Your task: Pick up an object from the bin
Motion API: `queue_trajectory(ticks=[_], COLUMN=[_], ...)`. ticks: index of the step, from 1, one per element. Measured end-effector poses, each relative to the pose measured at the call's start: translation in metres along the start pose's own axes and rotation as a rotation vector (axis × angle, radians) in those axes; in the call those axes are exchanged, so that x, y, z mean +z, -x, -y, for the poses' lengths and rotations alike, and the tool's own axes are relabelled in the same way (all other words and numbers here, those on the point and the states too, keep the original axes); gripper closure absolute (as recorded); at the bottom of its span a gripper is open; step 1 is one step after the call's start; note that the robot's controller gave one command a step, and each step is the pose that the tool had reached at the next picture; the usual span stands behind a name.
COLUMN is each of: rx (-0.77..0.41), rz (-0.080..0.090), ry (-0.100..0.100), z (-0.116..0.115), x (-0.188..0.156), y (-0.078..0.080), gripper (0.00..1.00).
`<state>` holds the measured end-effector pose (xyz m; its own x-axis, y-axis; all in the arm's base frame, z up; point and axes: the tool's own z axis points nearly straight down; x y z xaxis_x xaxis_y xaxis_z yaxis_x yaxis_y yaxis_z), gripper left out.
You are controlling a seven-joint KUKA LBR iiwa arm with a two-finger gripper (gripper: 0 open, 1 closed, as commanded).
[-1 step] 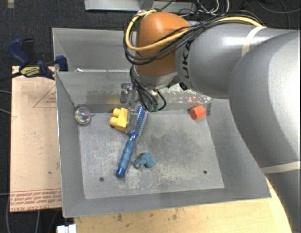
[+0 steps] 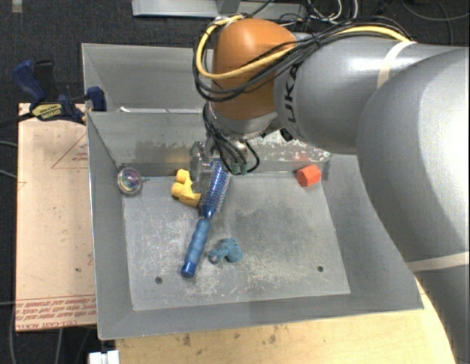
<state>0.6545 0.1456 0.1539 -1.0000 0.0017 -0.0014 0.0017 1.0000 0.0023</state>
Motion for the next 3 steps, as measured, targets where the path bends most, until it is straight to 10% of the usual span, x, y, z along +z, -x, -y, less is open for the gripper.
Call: queue_trajectory(ticks=[1, 2, 3], rx=[0.000, -0.524, -0.523], rz=[0.000, 0.011, 0.007], ry=[0.000, 0.000, 0.000], z=[0.000, 0.031, 0.032], x=[0.000, 0.080, 0.081], y=[0.000, -0.014, -0.015], gripper=[0.00, 0.00, 1.00])
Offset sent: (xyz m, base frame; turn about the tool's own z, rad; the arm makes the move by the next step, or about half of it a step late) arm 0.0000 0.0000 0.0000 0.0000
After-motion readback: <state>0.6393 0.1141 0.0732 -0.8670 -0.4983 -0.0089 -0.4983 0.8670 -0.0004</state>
